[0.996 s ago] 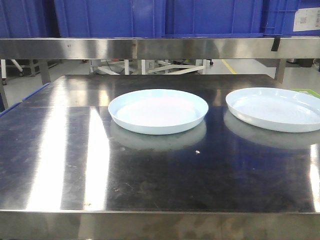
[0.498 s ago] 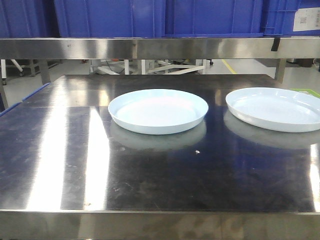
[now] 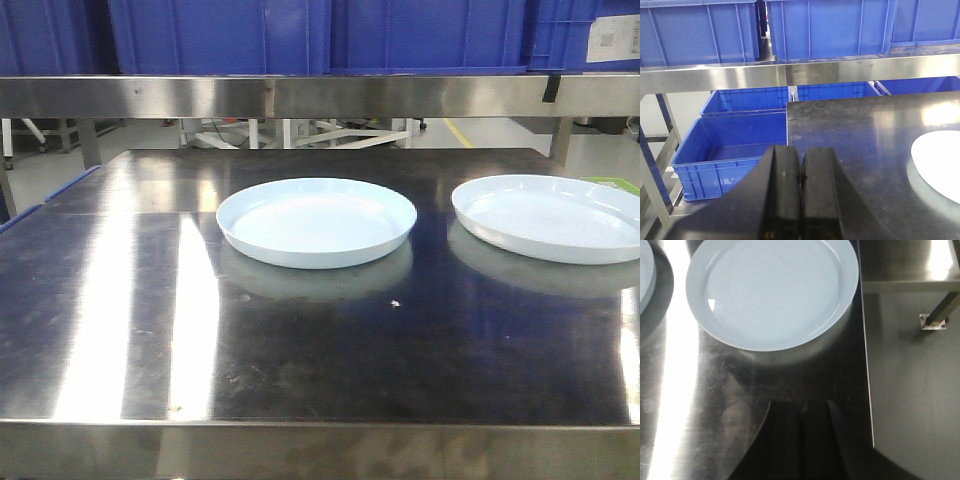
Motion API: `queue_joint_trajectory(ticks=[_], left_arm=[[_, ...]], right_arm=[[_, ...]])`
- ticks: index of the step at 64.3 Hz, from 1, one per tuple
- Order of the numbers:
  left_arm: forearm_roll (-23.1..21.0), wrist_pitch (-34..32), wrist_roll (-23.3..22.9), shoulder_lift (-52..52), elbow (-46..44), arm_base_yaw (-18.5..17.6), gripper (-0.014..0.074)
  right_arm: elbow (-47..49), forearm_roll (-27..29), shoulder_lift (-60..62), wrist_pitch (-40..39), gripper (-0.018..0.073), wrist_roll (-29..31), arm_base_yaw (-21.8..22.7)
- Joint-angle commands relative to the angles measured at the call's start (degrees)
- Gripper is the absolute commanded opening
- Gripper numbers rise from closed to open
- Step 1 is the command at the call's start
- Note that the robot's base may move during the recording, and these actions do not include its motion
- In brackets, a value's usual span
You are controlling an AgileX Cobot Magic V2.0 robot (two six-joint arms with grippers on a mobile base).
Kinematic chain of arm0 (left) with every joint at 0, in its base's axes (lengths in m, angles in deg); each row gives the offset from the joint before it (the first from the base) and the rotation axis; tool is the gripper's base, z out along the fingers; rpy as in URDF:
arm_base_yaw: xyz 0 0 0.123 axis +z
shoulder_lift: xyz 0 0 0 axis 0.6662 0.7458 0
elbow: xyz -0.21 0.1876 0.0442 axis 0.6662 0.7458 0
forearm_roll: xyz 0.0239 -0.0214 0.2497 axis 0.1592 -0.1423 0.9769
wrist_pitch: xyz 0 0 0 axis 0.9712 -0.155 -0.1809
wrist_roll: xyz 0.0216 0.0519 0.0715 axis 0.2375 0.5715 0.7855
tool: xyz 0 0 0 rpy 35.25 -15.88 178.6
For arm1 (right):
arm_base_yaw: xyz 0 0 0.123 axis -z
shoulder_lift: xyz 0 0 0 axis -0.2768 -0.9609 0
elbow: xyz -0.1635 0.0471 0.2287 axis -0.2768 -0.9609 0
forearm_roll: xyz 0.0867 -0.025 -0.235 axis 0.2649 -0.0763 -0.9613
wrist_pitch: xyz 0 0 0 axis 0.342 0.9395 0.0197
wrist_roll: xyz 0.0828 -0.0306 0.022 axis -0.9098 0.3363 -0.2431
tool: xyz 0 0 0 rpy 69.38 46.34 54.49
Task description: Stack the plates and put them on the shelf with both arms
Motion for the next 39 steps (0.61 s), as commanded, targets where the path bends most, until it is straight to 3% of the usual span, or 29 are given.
queue_joint_trajectory(ticks=[1,10,23,39], left_arm=[[-0.39,-4.74,-0.15,0.04,-1.63,0.22,0.0082],[-0.39,-4.74,-0.15,0.04,-1.63,0.22,0.0082],[-0.39,-4.74,-0.15,0.04,-1.63,0.22,0.0082],[-0.39,-4.74,-0.15,0.04,-1.63,0.22,0.0082]], right_arm=[[7.08,0.36,-5.01,0.06,0.0059,0.42,0.15],[16.22,0.43,-13.70,4.98,0.0060,0.42,0.75],[31.89,0.50,-26.97,13.79,0.0075,0.42,5.05],[47.64,0.50,-40.61,22.88,0.0320,0.42,8.34]])
